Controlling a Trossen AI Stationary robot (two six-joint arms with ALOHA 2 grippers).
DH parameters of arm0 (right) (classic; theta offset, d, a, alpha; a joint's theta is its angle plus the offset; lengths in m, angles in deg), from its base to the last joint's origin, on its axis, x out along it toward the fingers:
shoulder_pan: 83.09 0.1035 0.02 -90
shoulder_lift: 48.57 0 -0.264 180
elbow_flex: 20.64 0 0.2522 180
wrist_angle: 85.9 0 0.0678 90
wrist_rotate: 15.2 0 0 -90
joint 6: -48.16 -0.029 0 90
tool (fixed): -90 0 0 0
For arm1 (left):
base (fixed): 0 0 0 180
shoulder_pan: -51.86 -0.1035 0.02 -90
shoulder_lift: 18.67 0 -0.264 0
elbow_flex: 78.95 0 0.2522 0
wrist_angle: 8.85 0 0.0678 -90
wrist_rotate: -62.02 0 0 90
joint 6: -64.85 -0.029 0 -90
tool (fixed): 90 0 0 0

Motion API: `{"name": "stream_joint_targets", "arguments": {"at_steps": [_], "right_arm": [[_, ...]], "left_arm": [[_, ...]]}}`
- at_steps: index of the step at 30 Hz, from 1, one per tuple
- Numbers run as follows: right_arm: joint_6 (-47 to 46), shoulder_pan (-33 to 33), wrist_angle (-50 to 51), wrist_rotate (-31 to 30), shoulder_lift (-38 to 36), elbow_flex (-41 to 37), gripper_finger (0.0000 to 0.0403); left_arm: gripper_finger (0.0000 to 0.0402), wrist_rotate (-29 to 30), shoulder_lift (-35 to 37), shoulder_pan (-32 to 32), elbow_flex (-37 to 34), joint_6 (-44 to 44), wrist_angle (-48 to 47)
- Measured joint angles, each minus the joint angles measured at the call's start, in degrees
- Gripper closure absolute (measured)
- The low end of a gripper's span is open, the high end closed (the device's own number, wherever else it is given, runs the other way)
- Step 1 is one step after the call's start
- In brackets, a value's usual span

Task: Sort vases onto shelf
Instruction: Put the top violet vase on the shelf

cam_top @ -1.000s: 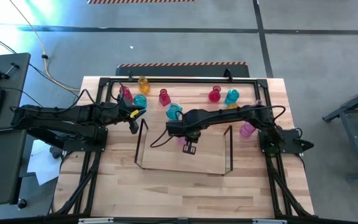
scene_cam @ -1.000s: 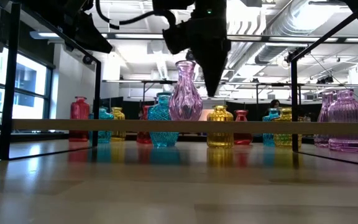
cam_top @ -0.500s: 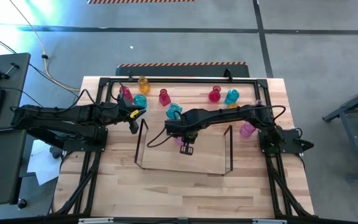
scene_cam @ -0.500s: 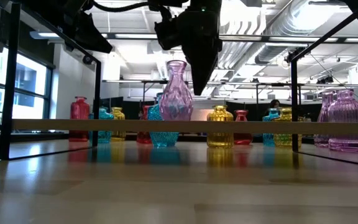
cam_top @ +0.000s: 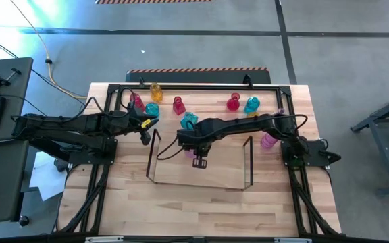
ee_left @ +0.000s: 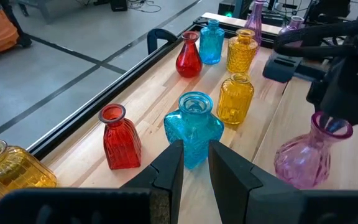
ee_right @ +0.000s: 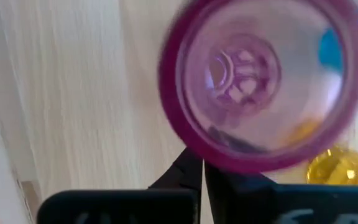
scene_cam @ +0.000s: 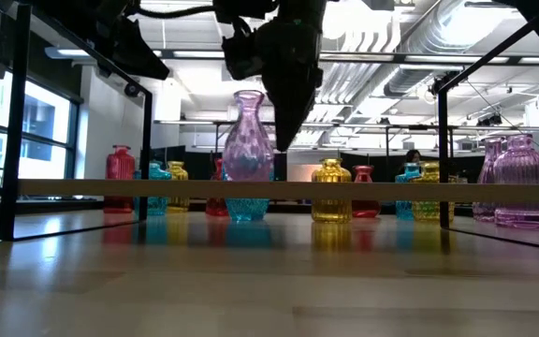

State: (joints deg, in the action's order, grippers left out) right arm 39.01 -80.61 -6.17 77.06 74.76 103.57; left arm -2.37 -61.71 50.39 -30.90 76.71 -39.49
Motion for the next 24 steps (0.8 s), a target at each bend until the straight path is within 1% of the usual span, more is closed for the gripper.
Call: {"name": "stream_joint_targets", "arguments": {"at_steps": [24], "right_arm": [[3.22,-1.11,-8.68,2.51,0.49,0.00,0.0403]], "left_arm": [[0.0335,0.02,0.00,0.00,0.00,0.02,0.44]]}}
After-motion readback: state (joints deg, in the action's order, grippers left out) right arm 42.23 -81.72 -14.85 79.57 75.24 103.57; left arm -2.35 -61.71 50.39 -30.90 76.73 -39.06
